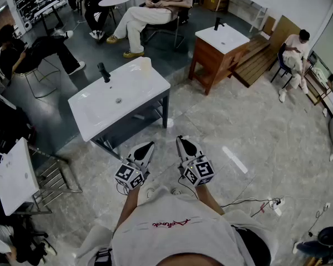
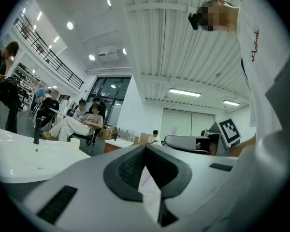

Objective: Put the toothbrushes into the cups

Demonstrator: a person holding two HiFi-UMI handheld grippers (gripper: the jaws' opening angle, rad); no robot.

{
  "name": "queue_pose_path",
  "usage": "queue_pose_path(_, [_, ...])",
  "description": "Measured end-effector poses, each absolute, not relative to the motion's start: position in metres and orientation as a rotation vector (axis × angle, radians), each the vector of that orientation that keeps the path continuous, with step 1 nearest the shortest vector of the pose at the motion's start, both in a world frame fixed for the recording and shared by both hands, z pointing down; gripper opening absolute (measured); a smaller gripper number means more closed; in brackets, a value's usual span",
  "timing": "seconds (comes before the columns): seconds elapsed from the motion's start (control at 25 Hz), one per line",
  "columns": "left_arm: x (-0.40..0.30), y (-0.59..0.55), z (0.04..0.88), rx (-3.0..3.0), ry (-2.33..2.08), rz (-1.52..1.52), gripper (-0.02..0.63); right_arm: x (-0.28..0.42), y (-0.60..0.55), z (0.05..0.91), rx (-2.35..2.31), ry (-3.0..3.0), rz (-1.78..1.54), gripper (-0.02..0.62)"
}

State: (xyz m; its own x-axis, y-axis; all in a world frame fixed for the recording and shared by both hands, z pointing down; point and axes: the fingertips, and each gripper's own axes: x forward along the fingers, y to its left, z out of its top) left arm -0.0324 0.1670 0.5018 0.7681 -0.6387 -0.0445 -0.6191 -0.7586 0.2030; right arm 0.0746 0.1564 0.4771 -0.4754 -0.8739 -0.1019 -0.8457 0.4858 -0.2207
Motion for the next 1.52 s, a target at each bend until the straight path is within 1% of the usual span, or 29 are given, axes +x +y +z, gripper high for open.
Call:
queue_pose_path(0.64, [-0.018,0.184,0.509,2.757,-1.025,-0.143,0.012,0.089,0.174,0.486,-1.454,2.536,-0.243,0.009])
queue_pose_path(1.28, [0.025,0.189,0.515,2.748,-1.060,-0.085,0.012,0.135,0.177,0.496,-1.417,2.560,-0.261,0.009])
queue_pose_path(1.52, [0.037,0.185,0.520,2.741,-1.084,-0.078,0.012,0.141,0.171,0.502,-1.371,2.596,-0.265,0.009])
